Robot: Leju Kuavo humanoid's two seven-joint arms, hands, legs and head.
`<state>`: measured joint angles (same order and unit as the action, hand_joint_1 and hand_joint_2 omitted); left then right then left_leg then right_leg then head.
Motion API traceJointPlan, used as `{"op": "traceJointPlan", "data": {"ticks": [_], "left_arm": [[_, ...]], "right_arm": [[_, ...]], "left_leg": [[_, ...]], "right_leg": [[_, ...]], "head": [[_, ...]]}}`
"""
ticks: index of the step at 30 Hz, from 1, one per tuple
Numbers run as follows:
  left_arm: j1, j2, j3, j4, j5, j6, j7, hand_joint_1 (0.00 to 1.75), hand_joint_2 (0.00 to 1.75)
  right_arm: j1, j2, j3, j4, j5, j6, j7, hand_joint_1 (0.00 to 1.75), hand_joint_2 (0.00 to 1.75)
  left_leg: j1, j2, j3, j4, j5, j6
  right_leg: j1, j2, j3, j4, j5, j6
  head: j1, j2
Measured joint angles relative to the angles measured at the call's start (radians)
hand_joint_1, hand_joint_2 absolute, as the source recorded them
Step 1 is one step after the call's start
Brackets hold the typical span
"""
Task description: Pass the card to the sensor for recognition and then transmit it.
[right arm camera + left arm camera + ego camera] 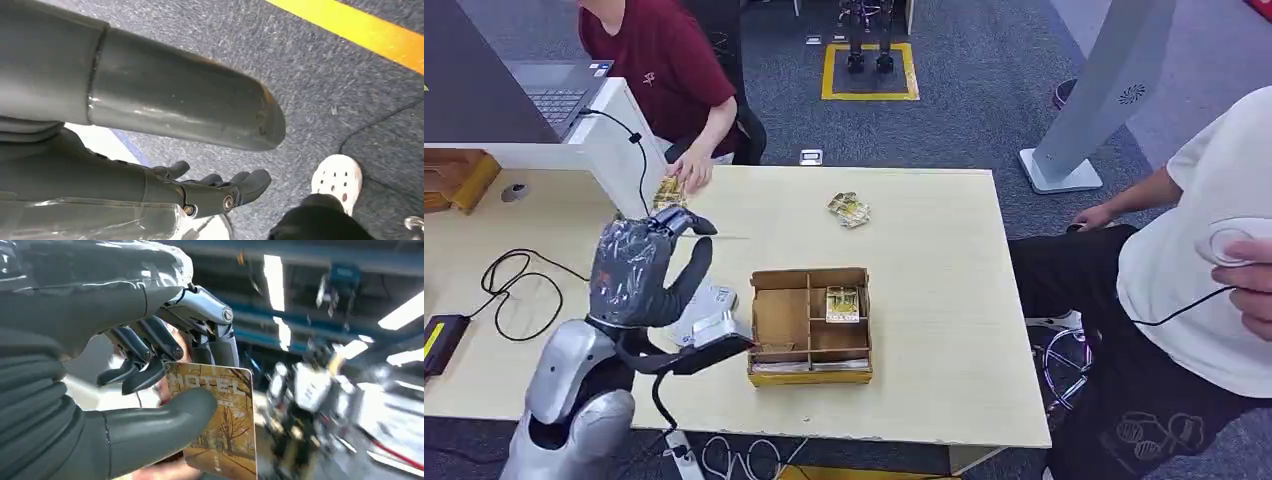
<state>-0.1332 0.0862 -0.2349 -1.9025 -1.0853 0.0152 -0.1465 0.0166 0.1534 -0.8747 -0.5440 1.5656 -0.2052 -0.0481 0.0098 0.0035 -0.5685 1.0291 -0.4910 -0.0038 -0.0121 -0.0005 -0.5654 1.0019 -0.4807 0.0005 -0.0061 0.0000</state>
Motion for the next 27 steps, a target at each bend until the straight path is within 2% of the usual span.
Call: {"op": "traceJointPlan", "data": {"ticks": [2, 3, 4, 13, 23, 27], "left_arm": [[-0.107, 0.035, 0.05, -0.041, -0.055, -0.016, 0.052, 1.75, 1.75], [-0.154, 0.039, 0.072, -0.041, -0.14, -0.018, 0.103, 1.75, 1.75], [-0.163, 0.039, 0.075, -0.041, -0.151, -0.018, 0.109, 1.75, 1.75], [-0.193, 0.03, 0.088, -0.035, -0.207, -0.012, 0.146, 1.75, 1.75], [-0.203, 0.015, 0.095, -0.022, -0.221, -0.012, 0.158, 1.75, 1.75], [-0.215, -0.014, 0.11, 0.017, -0.289, -0.012, 0.189, 1.75, 1.75]], "right_arm": [[0.003, 0.0, -0.002, 0.0, 0.0, 0.002, 0.01, 0.0, 0.0], [0.003, 0.0, -0.002, 0.0, 0.0, 0.003, 0.013, 0.0, 0.0], [0.003, 0.0, -0.002, 0.0, 0.0, 0.003, 0.014, 0.0, 0.0], [0.002, 0.0, -0.001, 0.0, 0.0, 0.006, 0.016, 0.0, 0.0], [0.0, 0.0, 0.003, 0.0, 0.0, 0.009, 0.017, 0.0, 0.0], [-0.003, 0.0, 0.018, 0.0, 0.0, 0.011, 0.029, 0.0, 0.0]], "left_leg": [[0.0, 0.0, 0.0, 0.0, 0.001, 0.0], [0.0, 0.0, 0.0, 0.0, 0.001, 0.0], [-0.001, 0.0, 0.0, 0.0, 0.001, 0.0], [-0.001, 0.0, 0.0, 0.0, 0.001, 0.0], [-0.001, 0.0, 0.0, 0.0, 0.001, 0.0], [-0.001, 0.0, 0.0, 0.0, 0.001, 0.0]], "right_leg": [[0.0, 0.0, 0.0, 0.0, 0.0, 0.0], [0.0, 0.0, 0.0, 0.0, 0.0, 0.0], [0.0, 0.0, 0.0, 0.0, 0.0, 0.0], [0.0, 0.0, 0.0, 0.0, 0.0, 0.0], [0.0, 0.0, 0.0, 0.0, 0.001, 0.0], [0.0, 0.0, 0.0, 0.0, 0.001, 0.0]], "head": [[0.0, 0.0], [0.0, 0.0], [0.0, 0.0], [0.0, 0.0], [0.0, 0.0], [0.0, 0.0]]}}
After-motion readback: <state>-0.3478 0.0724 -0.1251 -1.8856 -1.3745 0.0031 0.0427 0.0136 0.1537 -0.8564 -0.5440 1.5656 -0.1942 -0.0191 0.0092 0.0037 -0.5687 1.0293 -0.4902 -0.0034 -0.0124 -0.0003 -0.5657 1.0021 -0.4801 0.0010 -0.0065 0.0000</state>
